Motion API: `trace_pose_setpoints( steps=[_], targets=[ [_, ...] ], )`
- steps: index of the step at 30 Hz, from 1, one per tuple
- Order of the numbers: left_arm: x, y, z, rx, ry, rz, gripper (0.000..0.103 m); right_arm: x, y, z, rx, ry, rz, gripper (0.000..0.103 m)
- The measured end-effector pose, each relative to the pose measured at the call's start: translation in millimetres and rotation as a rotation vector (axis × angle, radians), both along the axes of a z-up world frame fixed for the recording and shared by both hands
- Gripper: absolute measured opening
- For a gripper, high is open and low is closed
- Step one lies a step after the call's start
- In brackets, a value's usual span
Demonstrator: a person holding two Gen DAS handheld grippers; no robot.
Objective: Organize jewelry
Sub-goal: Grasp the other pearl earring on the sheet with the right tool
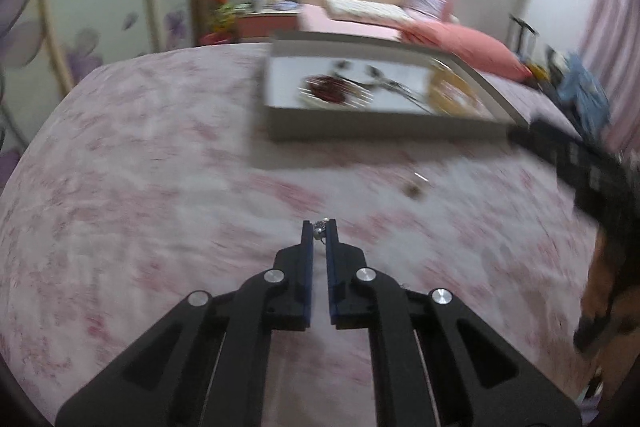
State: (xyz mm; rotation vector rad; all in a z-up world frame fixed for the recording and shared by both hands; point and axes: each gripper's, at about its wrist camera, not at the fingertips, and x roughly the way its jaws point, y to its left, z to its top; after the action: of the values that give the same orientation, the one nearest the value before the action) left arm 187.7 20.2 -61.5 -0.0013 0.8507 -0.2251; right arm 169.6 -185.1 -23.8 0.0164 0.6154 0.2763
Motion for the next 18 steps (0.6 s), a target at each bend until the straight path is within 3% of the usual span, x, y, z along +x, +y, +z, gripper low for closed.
trace_pose_setpoints(
  steps=[7, 18],
  targets=[
    [11.9, 36.2, 8.9, -0.029, -0.009, 0.097, 0.007, 20.8, 35.3, -29.9, -0.050, 0.158, 0.102, 0.037],
    [14.7, 45.0, 11.0, -0.034, -0.015, 0.114, 0.007, 39.7, 48.3, -41.5, -0.061, 0.261, 0.089, 0.032]
  ],
)
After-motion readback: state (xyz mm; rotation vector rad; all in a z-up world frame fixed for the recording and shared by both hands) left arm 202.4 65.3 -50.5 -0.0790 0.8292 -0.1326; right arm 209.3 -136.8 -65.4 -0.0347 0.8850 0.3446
